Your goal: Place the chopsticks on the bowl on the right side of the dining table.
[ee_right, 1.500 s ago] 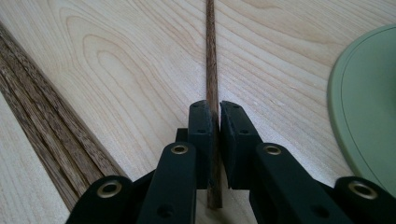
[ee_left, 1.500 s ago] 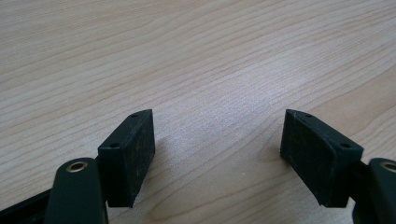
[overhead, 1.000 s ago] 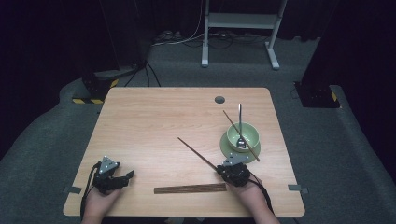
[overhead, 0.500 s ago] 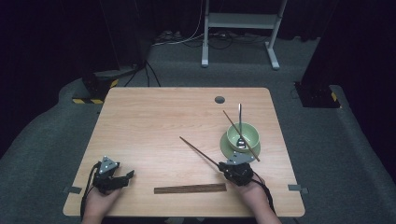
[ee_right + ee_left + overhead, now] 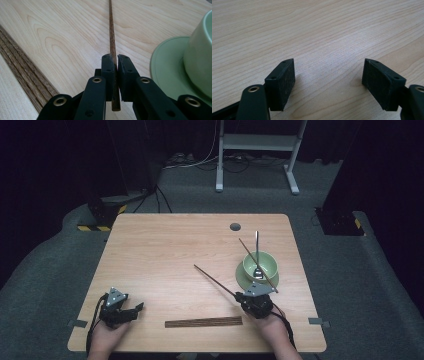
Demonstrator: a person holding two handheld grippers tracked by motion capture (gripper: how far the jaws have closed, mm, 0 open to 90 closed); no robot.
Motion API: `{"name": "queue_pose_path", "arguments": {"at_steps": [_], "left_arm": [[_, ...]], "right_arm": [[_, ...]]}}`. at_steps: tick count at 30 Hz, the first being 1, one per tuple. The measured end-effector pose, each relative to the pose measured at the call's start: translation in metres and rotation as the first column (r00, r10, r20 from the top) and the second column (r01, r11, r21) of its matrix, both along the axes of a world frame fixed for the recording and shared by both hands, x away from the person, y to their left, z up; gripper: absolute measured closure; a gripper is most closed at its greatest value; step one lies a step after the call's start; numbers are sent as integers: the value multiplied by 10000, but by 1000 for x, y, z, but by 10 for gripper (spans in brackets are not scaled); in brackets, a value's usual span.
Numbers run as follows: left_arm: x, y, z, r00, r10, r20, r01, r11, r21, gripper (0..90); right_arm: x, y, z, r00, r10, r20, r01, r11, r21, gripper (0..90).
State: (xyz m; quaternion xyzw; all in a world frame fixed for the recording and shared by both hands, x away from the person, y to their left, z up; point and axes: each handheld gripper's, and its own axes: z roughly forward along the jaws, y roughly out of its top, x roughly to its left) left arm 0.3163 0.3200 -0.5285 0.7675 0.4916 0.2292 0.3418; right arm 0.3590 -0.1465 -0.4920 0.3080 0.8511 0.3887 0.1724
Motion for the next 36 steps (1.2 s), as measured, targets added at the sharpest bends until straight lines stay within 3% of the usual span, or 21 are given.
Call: {"name": "queue_pose_path", "arguments": {"at_steps": [18, 36], "left_arm": [[0, 0, 0, 10000, 1, 1, -1, 10000, -2, 266], [0, 0, 0, 10000, -8, 3, 8, 10000, -1, 267]], "right_arm": [[-1, -19, 16, 9949, -743, 677, 708, 9962, 514, 838], [3, -48, 27, 9730, -2035, 1091, 1905, 9745, 1187, 838]]}}
